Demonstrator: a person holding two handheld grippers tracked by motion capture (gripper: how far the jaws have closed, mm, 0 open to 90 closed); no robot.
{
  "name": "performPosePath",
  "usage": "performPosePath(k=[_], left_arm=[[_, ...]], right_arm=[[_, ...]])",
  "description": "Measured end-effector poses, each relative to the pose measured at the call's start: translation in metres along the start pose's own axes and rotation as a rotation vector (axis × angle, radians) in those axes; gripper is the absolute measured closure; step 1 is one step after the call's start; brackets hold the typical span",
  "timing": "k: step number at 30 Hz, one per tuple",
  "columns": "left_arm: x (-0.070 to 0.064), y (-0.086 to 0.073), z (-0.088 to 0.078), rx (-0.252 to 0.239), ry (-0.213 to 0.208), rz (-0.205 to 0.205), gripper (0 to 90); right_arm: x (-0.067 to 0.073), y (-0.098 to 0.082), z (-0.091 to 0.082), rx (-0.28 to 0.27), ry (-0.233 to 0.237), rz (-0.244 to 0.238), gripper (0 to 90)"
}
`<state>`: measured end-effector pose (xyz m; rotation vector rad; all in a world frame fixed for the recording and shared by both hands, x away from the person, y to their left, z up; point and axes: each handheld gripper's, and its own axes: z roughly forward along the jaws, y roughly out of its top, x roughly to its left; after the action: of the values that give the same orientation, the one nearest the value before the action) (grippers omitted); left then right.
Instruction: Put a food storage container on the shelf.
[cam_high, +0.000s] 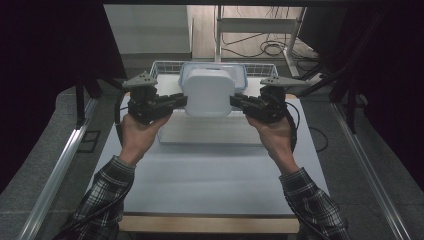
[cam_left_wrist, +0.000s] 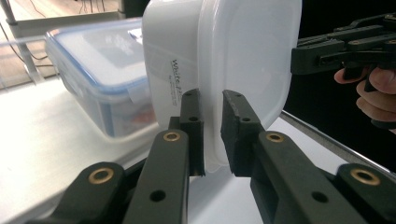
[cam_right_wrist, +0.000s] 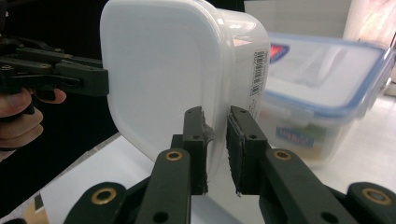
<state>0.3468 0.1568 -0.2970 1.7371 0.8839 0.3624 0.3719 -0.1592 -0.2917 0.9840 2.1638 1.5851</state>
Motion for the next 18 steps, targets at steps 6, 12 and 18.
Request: performPosePath(k=[6, 12, 18], left_arm=[[0.006, 0.024, -0.003, -0.007, 0.000, 0.002, 80.0], [0.011, 0.038, 0.003, -0.012, -0.003, -0.007, 80.0], [0.016, 0.048, 0.013, 0.001, -0.010, -0.019, 79.8]], right_arm=[[-0.003, 0.024, 0.002, -0.023, 0.004, 0.008, 78.1], [-0.008, 0.037, 0.003, -0.029, -0.004, 0.014, 78.0], [-0.021, 0.048, 0.008, -0.021, -0.023, 0.040, 77.4]])
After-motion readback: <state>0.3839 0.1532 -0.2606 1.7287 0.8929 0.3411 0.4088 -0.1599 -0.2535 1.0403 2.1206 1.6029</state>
